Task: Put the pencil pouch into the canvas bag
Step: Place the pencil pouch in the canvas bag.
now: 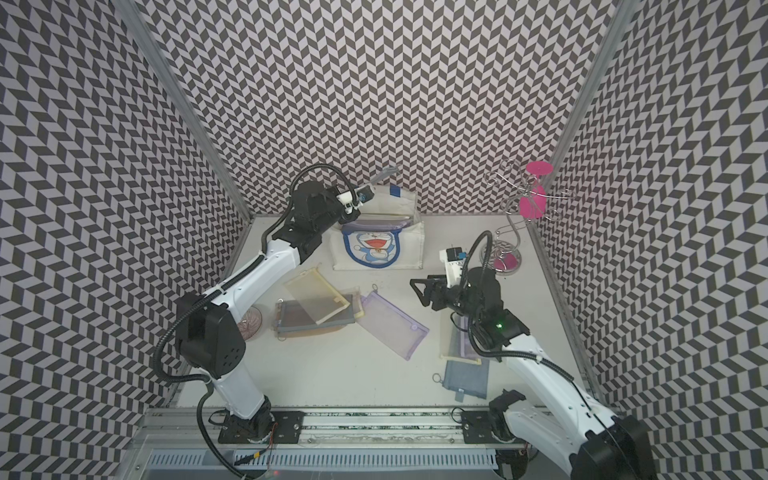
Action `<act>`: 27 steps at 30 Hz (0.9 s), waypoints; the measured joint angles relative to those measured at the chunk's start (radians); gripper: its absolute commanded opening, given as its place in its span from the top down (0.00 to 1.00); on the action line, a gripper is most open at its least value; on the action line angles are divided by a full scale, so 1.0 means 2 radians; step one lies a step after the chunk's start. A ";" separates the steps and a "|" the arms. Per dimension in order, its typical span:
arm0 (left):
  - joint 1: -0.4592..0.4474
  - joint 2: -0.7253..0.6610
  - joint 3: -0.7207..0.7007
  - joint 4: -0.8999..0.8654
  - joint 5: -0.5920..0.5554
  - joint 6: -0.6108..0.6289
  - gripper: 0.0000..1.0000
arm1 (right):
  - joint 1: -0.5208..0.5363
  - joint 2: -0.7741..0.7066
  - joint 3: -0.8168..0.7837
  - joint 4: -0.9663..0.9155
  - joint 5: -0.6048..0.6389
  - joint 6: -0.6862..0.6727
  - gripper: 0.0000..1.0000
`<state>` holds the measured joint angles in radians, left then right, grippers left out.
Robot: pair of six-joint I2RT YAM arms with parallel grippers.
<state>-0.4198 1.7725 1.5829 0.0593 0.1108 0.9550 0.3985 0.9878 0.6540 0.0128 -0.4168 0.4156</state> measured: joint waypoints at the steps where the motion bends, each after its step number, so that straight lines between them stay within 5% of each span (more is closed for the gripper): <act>1: 0.001 0.003 0.000 0.000 0.006 0.001 0.99 | -0.002 0.001 0.000 0.000 0.000 0.000 0.30; 18: 0.005 0.023 -0.040 0.004 0.029 -0.001 0.88 | -0.049 0.000 -0.001 -0.005 -0.004 -0.003 0.31; 20: 0.006 0.023 -0.045 0.004 0.029 -0.003 0.80 | -0.053 0.000 -0.001 -0.007 -0.005 -0.003 0.31; 27: 0.007 0.023 -0.048 0.006 0.028 -0.007 0.31 | -0.055 -0.006 -0.001 -0.017 -0.005 -0.004 0.31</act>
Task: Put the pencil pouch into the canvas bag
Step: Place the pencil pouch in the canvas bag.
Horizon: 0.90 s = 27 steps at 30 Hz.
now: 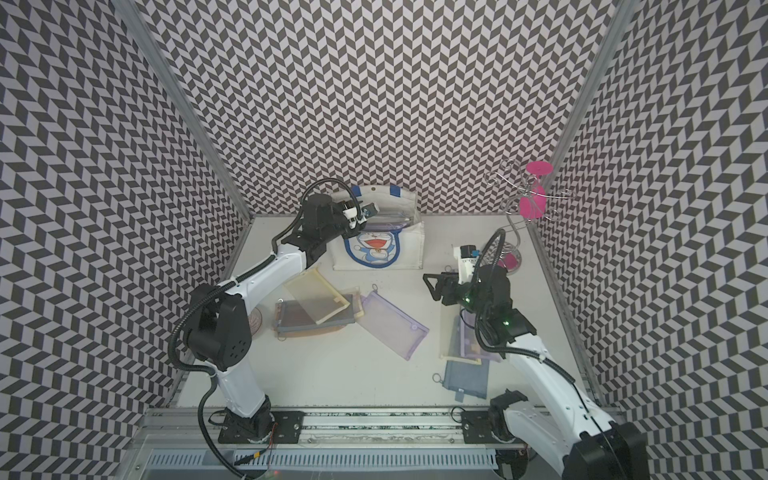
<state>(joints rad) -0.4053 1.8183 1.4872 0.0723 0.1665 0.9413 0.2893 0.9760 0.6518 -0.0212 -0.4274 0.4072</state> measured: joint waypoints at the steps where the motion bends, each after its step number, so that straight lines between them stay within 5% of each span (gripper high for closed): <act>1: 0.000 0.000 0.000 0.001 -0.002 0.000 0.29 | 0.000 -0.001 0.000 -0.001 0.000 0.000 0.31; 11: -0.001 -0.008 0.000 -0.004 -0.010 -0.047 0.21 | -0.002 -0.001 0.000 -0.007 -0.004 0.000 0.31; 15: -0.009 -0.033 -0.006 -0.015 -0.020 -0.098 0.01 | -0.002 0.002 0.000 -0.012 -0.010 -0.004 0.31; 27: -0.067 -0.294 -0.186 -0.044 -0.042 -0.456 0.01 | -0.002 0.047 -0.004 -0.008 -0.060 -0.013 0.30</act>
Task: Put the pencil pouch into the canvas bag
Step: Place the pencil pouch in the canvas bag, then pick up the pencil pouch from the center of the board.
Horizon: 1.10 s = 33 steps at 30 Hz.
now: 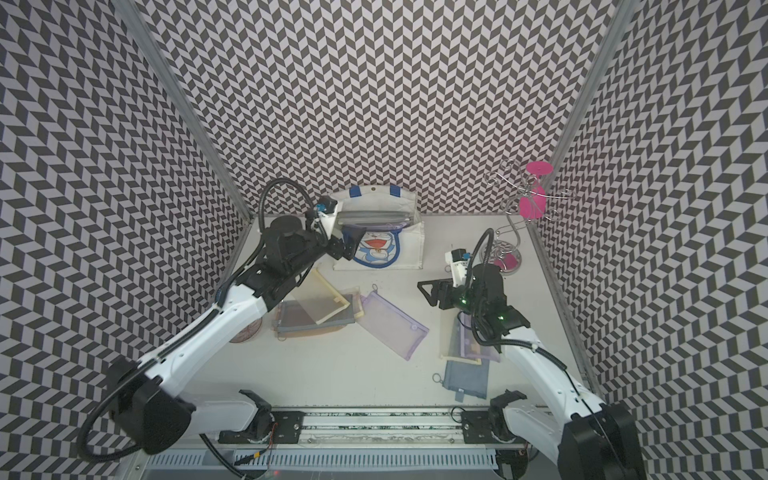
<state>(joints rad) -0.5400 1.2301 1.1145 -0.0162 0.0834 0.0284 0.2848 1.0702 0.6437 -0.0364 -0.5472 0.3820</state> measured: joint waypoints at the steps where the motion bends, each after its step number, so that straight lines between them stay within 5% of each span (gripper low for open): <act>1: -0.009 -0.026 -0.022 -0.004 0.007 -0.031 0.01 | 0.000 0.006 -0.003 0.002 -0.002 -0.001 0.30; 7: -0.064 -0.110 -0.156 0.004 0.065 -0.200 0.01 | 0.002 0.077 -0.011 0.011 -0.030 -0.006 0.31; 15: -0.095 -0.046 -0.264 0.036 0.101 -0.342 0.20 | 0.038 0.169 -0.011 0.050 -0.052 -0.001 0.32; 33: -0.097 0.117 -0.292 0.117 0.060 -0.452 0.31 | 0.065 0.295 0.003 0.112 -0.029 0.000 0.34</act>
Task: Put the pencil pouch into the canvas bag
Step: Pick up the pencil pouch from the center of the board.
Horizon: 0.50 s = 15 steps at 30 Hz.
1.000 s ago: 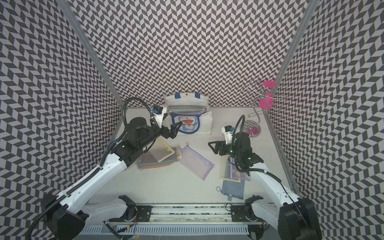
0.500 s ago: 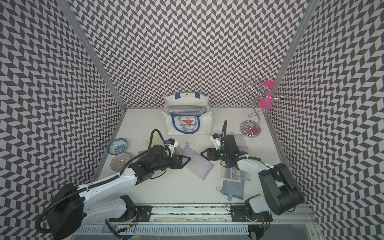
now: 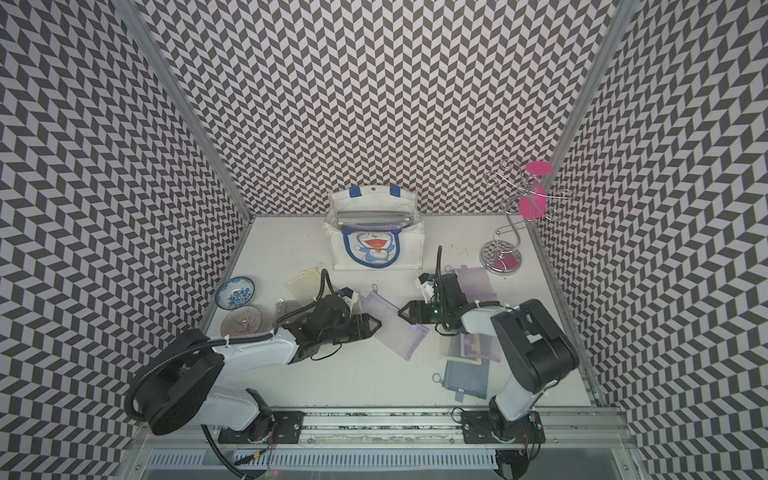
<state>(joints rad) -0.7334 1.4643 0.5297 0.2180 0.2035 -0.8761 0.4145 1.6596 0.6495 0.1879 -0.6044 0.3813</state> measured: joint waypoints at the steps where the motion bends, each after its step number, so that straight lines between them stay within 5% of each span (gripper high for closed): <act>1: 0.000 0.010 0.000 0.004 -0.002 -0.003 0.32 | 0.001 0.002 0.000 0.003 0.000 0.000 0.34; 15: 0.005 0.115 0.045 0.105 -0.007 -0.017 0.37 | 0.021 -0.030 -0.063 0.060 -0.007 0.013 0.35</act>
<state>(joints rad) -0.7242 1.6947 0.6197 0.4278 0.1886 -0.9104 0.4557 1.6001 0.5243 0.3088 -0.6182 0.4072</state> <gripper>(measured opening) 0.642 0.654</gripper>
